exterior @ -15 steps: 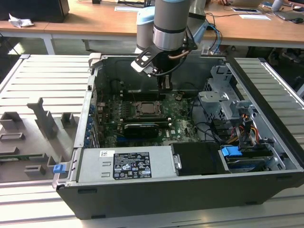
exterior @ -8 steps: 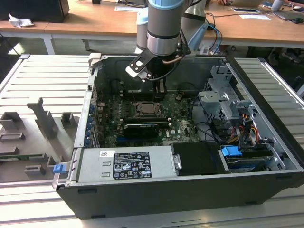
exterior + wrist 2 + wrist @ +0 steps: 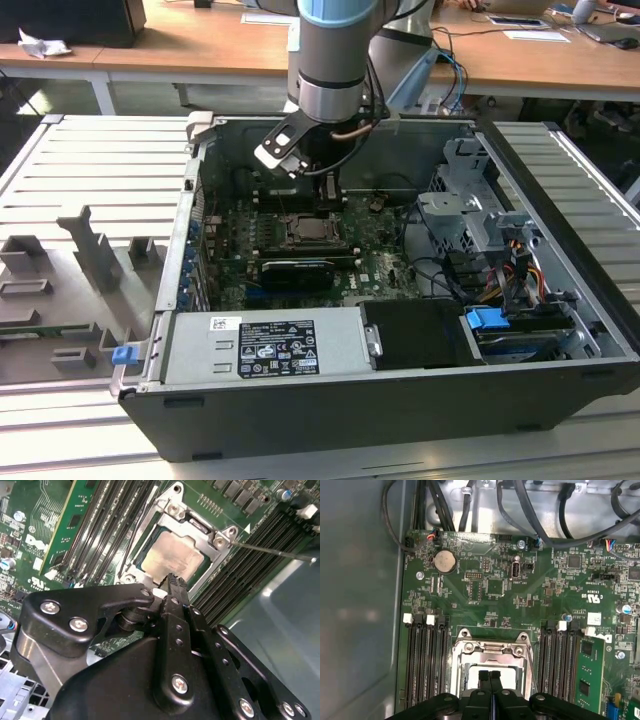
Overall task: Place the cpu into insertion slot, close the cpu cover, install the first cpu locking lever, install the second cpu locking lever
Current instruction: 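Close the cpu cover, then install the first cpu locking lever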
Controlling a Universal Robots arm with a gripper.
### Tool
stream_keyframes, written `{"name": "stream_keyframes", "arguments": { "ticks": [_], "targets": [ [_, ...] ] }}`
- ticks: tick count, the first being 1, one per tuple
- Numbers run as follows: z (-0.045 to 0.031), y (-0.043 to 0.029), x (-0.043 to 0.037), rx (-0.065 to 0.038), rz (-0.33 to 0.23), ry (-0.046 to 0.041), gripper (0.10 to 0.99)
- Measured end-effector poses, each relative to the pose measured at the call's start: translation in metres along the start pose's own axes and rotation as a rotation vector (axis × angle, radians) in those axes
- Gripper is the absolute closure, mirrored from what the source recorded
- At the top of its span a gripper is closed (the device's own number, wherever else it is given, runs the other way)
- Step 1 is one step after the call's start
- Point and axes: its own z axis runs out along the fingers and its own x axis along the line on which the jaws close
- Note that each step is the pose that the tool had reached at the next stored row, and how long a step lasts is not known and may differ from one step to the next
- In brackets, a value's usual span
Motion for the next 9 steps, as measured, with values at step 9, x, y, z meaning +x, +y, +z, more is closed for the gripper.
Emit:
{"name": "stream_keyframes", "arguments": {
  "ticks": [9],
  "targets": [
    [-0.0003,-0.0087,0.0004,0.000,0.000,0.0002,0.980]
  ]
}}
